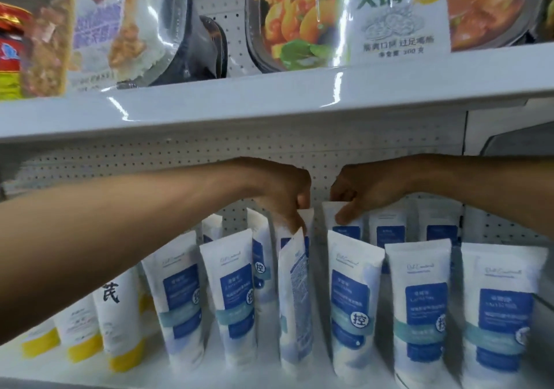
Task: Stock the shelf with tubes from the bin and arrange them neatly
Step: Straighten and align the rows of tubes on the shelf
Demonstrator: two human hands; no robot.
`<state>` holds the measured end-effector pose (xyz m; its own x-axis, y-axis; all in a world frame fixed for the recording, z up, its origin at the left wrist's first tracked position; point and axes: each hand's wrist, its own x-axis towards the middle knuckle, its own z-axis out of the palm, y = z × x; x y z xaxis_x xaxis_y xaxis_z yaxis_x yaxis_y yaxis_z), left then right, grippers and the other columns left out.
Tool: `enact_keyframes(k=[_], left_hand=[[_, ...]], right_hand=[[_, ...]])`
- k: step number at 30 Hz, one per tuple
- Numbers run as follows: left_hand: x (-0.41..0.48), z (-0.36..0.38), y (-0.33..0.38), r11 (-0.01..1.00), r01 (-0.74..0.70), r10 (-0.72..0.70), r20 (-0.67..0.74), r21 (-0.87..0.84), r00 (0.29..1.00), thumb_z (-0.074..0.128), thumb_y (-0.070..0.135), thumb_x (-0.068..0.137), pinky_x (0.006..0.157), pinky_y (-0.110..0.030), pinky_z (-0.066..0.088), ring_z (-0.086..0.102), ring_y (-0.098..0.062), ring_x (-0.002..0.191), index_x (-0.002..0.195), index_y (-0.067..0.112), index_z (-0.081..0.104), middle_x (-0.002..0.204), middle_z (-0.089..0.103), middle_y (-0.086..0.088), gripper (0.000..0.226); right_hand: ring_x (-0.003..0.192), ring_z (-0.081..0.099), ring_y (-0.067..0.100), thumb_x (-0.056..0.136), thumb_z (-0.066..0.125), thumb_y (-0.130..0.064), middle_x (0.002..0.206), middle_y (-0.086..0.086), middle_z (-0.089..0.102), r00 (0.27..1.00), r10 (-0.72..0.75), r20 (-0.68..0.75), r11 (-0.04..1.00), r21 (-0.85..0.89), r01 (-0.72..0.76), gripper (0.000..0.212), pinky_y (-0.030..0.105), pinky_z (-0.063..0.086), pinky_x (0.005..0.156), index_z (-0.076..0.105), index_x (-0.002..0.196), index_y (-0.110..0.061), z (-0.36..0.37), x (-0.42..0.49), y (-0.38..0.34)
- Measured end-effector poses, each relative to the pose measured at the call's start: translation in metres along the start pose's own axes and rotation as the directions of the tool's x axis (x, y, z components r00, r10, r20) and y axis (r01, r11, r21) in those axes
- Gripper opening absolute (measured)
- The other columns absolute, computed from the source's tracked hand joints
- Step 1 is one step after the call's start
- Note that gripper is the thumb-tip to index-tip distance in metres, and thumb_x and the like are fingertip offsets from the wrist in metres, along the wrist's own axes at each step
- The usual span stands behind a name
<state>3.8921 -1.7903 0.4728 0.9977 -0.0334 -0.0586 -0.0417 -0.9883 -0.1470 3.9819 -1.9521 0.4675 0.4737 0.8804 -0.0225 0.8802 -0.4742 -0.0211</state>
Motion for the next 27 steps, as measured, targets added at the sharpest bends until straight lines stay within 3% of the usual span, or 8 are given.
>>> enact_keyframes(k=[4,9,12,14,18,22,27], left_hand=[[0.006,0.005,-0.006,0.998,-0.051,0.048,-0.068,-0.035,0.996,0.077,0.037,0.079,0.077,-0.018,0.052,0.062,0.002,0.079,0.105,0.022,0.074,0.100,0.073,0.008,0.030],[0.014,0.013,-0.010,0.993,-0.082,0.069,-0.150,-0.083,0.986,0.077,0.032,0.080,0.083,-0.023,0.053,0.065,-0.008,0.089,0.111,0.017,0.071,0.109,0.071,0.004,0.035],[0.018,0.016,-0.012,0.992,-0.105,0.089,-0.186,-0.075,0.978,0.076,0.035,0.080,0.084,-0.028,0.054,0.065,-0.011,0.091,0.111,0.015,0.070,0.109,0.071,0.002,0.037],[0.021,0.018,-0.014,0.989,-0.118,0.100,-0.193,-0.086,0.976,0.076,0.034,0.080,0.082,-0.027,0.055,0.065,-0.011,0.089,0.110,0.015,0.071,0.107,0.072,0.002,0.035],[0.026,0.018,-0.018,0.983,-0.129,0.106,-0.169,-0.131,0.980,0.076,0.034,0.080,0.083,-0.032,0.058,0.068,-0.013,0.087,0.106,0.015,0.072,0.103,0.073,0.001,0.032],[0.030,0.019,-0.021,0.982,-0.121,0.098,-0.157,-0.147,0.983,0.076,0.034,0.080,0.082,-0.028,0.058,0.067,-0.010,0.087,0.105,0.017,0.072,0.103,0.073,0.003,0.030],[0.030,0.018,-0.021,0.976,-0.128,0.105,-0.134,-0.175,0.985,0.077,0.033,0.080,0.078,-0.022,0.055,0.065,-0.006,0.084,0.104,0.020,0.072,0.100,0.072,0.008,0.028]], right_hand=[[0.083,0.063,0.008,0.087,0.065,-0.037,0.087,-0.014,0.067,1.000,0.002,0.010,1.000,0.011,-0.002,0.010,0.023,0.052,0.078,0.067,0.091,-0.027,0.004,0.001,-0.006],[0.088,0.061,0.011,0.087,0.065,-0.035,0.098,-0.006,0.068,1.000,0.013,-0.009,0.999,-0.029,-0.013,0.023,0.028,0.051,0.086,0.070,0.103,-0.019,0.006,0.003,-0.010],[0.075,0.058,0.007,0.088,0.066,-0.032,0.080,-0.014,0.064,1.000,0.003,0.003,1.000,0.021,-0.003,0.007,0.019,0.046,0.069,0.067,0.083,-0.027,0.006,0.006,-0.009],[0.066,0.055,0.004,0.088,0.066,-0.029,0.070,-0.016,0.060,1.000,-0.008,0.004,0.999,0.042,0.008,0.015,0.016,0.042,0.063,0.062,0.073,-0.030,0.006,0.006,-0.007],[0.072,0.058,0.010,0.089,0.063,-0.032,0.082,-0.004,0.067,1.000,0.003,-0.013,0.999,0.045,-0.003,0.018,0.024,0.048,0.071,0.070,0.091,-0.015,0.010,0.005,-0.005],[0.069,0.056,0.007,0.089,0.063,-0.032,0.073,-0.015,0.061,1.000,-0.008,-0.016,0.997,0.070,0.009,0.011,0.019,0.043,0.065,0.063,0.079,-0.029,0.012,0.006,-0.002],[0.073,0.059,0.008,0.089,0.064,-0.033,0.077,-0.016,0.061,1.000,-0.024,-0.019,0.997,0.068,0.026,0.009,0.019,0.046,0.068,0.060,0.081,-0.033,0.013,0.007,0.001]])
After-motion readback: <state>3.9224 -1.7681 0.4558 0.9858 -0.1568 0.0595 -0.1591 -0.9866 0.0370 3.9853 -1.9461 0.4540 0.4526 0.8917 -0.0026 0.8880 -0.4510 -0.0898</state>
